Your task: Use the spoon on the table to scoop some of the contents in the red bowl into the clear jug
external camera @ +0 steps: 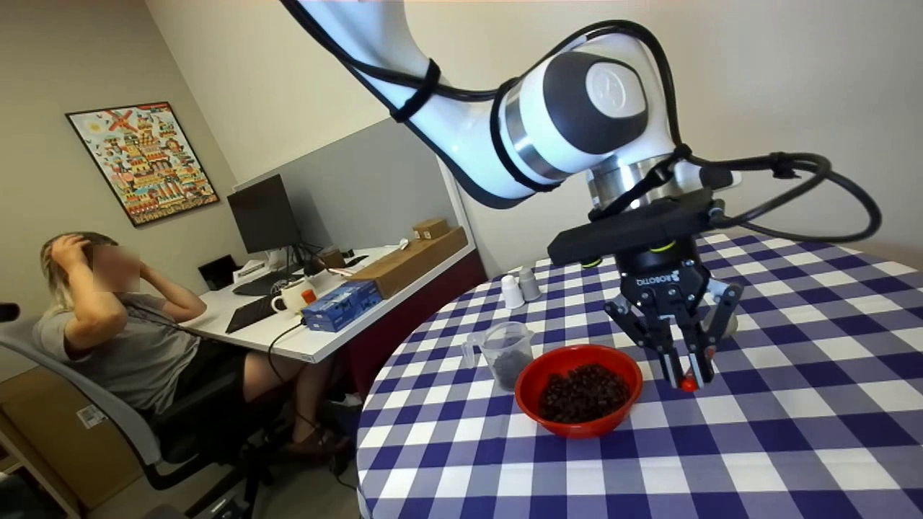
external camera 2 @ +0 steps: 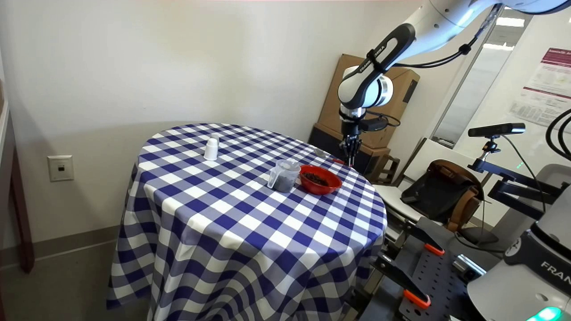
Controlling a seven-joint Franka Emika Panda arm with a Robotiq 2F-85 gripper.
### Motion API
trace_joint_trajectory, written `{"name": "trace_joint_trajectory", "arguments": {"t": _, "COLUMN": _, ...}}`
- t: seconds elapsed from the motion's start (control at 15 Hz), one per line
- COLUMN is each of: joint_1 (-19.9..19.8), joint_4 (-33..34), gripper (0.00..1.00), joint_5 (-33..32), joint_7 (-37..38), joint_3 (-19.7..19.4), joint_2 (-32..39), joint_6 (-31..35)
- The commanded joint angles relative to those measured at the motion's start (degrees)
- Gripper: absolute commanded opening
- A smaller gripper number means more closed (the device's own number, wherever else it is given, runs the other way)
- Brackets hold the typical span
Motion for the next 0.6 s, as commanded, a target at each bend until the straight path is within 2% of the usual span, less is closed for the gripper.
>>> {"name": "trace_joint_trajectory", "arguments": {"t": 0.0, "joint_1": -3.4, "joint_4": 8.1, "gripper": 0.07, "joint_5": 3.6, "joint_7": -5.7, "joint_3": 0.8, "joint_2": 6.3, "joint_6": -4.1}}
{"name": "trace_joint_trajectory", "arguments": {"t": 0.27, "joint_1": -6.3, "joint_4": 13.1, "gripper": 0.07, "joint_5": 4.8, "joint_7": -9.5, "joint_3": 1.0, "joint_2": 10.3, "joint_6": -6.2}}
{"name": "trace_joint_trajectory", "arguments": {"t": 0.53, "joint_1": -9.2, "joint_4": 14.7, "gripper": 0.07, "joint_5": 6.8, "joint_7": -13.5, "joint_3": 2.4, "joint_2": 12.1, "joint_6": -7.9}}
